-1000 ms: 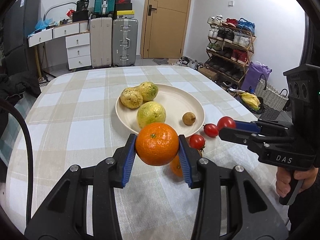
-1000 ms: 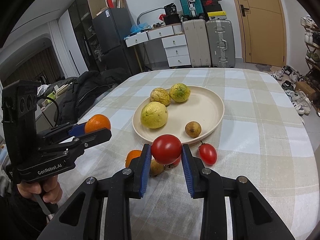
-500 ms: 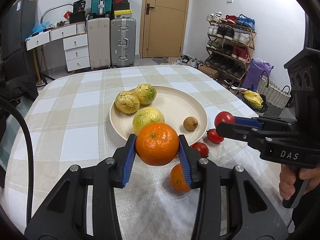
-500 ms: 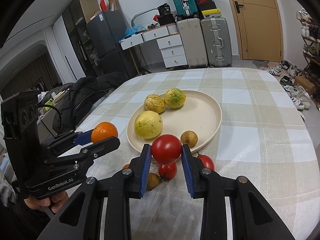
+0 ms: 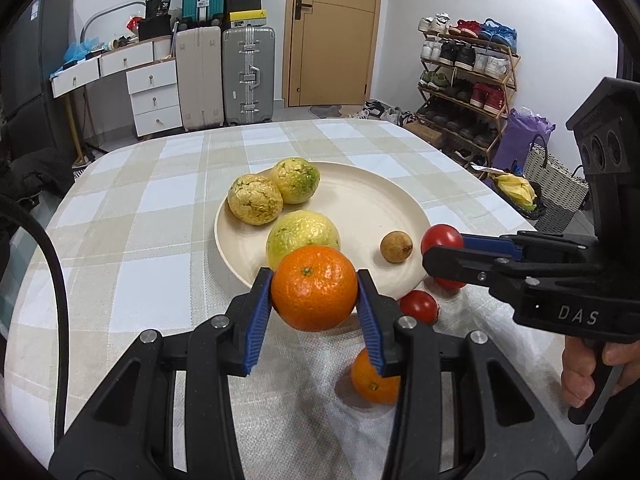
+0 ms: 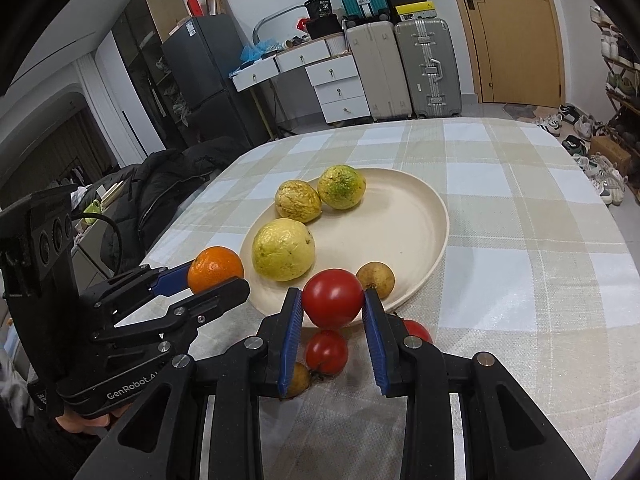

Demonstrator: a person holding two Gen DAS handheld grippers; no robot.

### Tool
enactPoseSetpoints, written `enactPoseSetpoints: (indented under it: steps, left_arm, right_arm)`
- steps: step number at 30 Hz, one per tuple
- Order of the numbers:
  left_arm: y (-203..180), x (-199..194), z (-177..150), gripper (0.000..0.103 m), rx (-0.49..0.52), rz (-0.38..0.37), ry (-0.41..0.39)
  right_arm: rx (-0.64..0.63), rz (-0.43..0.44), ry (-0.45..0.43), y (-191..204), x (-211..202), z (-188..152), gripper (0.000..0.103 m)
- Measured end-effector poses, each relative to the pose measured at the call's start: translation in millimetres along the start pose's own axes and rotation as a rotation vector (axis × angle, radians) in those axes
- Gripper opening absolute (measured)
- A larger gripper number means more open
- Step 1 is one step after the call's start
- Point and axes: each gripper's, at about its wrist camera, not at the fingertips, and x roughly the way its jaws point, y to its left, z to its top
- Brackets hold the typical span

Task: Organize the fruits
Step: 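Carry the held orange and tomato over the plate with both tools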

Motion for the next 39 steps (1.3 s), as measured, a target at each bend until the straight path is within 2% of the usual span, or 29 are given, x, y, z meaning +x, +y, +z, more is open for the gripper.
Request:
enactPoseSetpoints:
  steps: [28, 39]
  left_arm:
    - [-6.1, 35.9, 8.3, 0.038, 0.054, 0.007, 0.065]
    - [4.7, 48.6, 15.0, 0.038, 0.024, 0.018, 0.084]
  right_arm:
    - [-0.016, -0.025, 0.062, -2.2, 28.2, 9.4, 0.031]
    - [-0.041, -0.058, 0.074, -3.9, 37.5, 14.8, 0.031]
